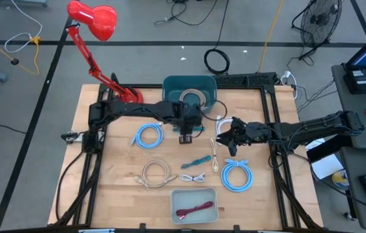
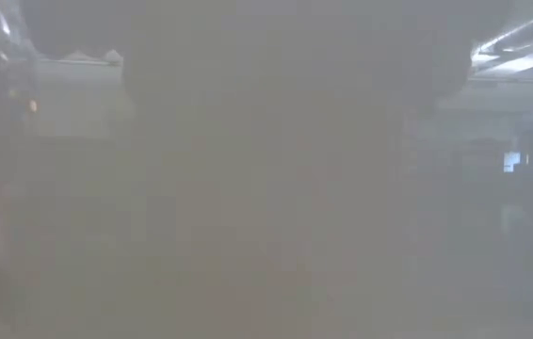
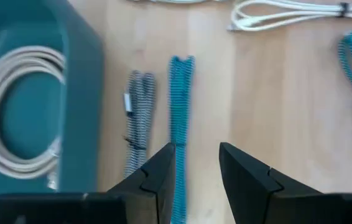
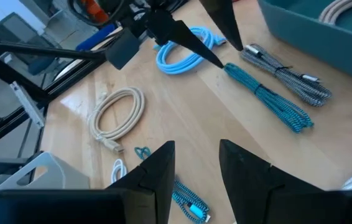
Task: Pick & Place USB Port
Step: Put the top blue charger cable into the gray bin
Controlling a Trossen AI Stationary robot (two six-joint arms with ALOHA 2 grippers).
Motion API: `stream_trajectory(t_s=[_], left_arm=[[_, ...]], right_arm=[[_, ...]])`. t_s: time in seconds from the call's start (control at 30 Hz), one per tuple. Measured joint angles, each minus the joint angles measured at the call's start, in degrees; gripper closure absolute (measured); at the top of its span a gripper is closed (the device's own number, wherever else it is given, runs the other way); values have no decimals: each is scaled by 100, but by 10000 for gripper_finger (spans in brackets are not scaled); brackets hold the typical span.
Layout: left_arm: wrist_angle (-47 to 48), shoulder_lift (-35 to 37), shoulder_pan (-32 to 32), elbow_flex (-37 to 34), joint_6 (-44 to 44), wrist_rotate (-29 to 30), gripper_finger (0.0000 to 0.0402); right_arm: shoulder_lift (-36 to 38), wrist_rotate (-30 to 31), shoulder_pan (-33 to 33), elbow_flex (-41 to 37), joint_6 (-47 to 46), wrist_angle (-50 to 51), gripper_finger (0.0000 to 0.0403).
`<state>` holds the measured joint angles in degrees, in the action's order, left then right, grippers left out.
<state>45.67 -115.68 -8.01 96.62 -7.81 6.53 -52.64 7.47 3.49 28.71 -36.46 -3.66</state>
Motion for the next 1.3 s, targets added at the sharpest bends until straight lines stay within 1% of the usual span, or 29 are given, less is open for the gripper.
stream_trajectory(t_s=[0.2,0.33,0.63,0.8,0.97,1.07,1.3], left_arm=[[52,0,102,-2,220,140,275],[-7,-26,101,-66,341,121,275],[-507,-48,107,-1032,265,151,275],[-693,-48,114,-1145,-113,487,275],[-1003,-48,16,-1145,-223,205,275],[-1019,-48,-76,-1145,-236,179,275],[-1023,-100,-320,-1143,-235,-213,275]], right_arm=[[0,-11,0,0,96,2,287],[0,-11,0,0,112,2,287],[0,-28,0,0,111,5,287],[0,-27,0,0,116,23,287],[0,-27,0,0,156,26,287],[0,-20,0,0,156,49,287],[0,-11,0,0,154,48,287]])
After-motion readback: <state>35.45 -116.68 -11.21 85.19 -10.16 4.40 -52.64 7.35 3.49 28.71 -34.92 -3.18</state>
